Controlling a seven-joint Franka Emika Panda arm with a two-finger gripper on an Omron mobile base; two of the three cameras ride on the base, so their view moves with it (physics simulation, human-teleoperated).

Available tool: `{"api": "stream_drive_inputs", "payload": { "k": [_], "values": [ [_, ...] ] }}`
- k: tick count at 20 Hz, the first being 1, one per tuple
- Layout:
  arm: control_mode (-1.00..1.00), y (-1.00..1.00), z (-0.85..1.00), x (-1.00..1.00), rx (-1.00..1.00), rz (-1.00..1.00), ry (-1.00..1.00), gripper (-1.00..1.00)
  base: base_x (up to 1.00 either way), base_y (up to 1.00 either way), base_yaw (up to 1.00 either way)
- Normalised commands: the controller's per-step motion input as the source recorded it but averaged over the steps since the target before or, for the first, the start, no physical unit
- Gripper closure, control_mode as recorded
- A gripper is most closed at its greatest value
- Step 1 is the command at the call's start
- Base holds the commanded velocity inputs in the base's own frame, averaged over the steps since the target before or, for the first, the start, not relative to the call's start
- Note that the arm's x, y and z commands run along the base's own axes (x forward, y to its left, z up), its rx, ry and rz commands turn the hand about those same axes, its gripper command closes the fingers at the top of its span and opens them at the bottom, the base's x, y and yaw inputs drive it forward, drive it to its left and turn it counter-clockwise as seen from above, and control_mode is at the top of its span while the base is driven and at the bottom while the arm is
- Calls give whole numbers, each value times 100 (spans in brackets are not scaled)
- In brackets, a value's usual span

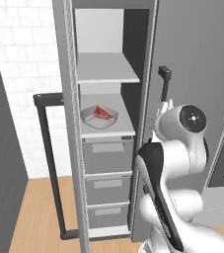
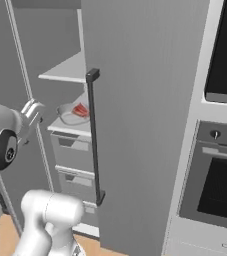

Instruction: Take the meat container that has the steak and place it on the second highest rack of the freezer. Then take the vegetable container that has the lime and onion and place it on the highest rack of the freezer.

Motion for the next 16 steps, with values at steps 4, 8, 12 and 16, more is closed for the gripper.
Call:
{"api": "stream_drive_inputs", "payload": {
  "k": [4,8,12,16],
  "values": [
    [100,0,0,0,0,0,0,-100,-100,-76,-24],
    [100,0,0,0,0,0,0,-100,-84,-100,-32],
    [100,0,0,0,0,0,0,-100,-46,-100,-24],
    [100,0,0,0,0,0,0,-100,20,-100,-5]
  ]
}}
